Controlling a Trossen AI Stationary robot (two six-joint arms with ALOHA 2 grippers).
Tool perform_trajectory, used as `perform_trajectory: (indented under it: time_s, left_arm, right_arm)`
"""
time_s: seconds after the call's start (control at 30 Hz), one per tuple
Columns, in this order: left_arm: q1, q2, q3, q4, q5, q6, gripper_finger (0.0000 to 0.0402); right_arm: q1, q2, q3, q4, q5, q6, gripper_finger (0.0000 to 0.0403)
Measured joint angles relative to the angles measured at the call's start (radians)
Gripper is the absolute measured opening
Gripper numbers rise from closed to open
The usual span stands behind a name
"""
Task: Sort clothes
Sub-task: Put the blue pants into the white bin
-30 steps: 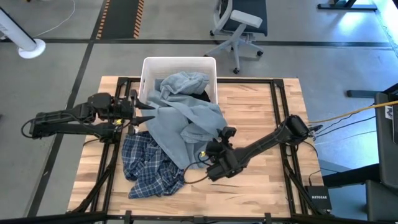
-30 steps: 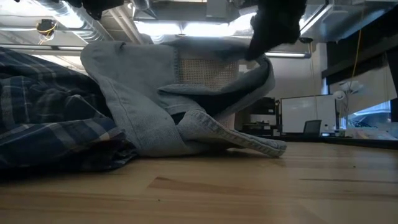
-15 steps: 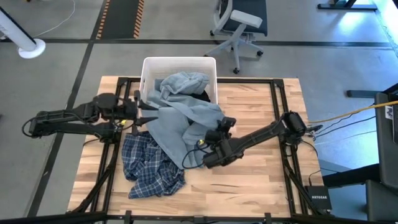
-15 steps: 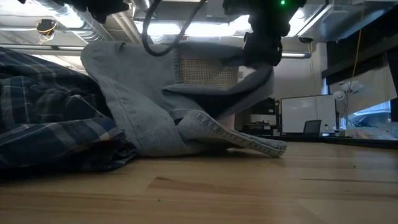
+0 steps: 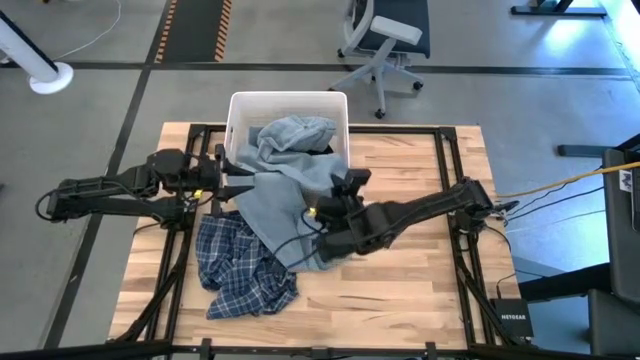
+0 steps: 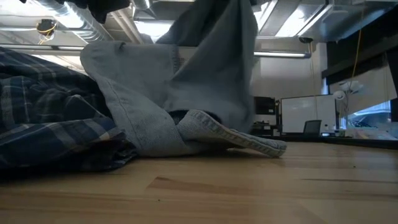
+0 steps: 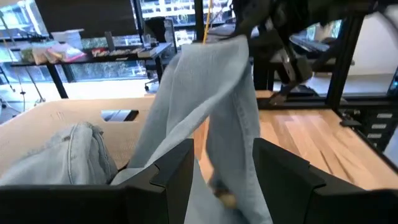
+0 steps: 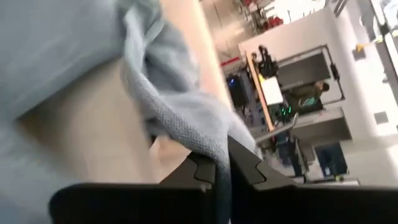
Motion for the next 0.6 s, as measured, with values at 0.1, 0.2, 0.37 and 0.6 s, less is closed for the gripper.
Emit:
perform_trajectory:
  time_s: [0.1, 0.2, 0.37, 0.6]
  left_arm:
    - [0.000, -0.015, 0.000, 0.005, 0.000, 0.011, 0.0159]
    - [0.000, -0.035, 0.000, 0.005, 0.000, 0.033, 0.0159]
    - [0.000, -0.063, 0.000, -0.010, 0.000, 0.054, 0.0159]
    - [0.000, -0.073, 0.000, -0.022, 0.000, 0.046, 0.0159]
  right_arm:
    - [-0.024, 0.000, 0.101, 0.060, 0.006, -0.171, 0.0012]
    - [-0.061, 0.000, 0.173, 0.168, 0.005, -0.340, 0.0021]
    - [-0.153, 0.000, 0.228, 0.389, -0.059, -0.621, 0.0032]
    - [-0.288, 0.000, 0.242, 0.723, -0.159, -0.938, 0.0019]
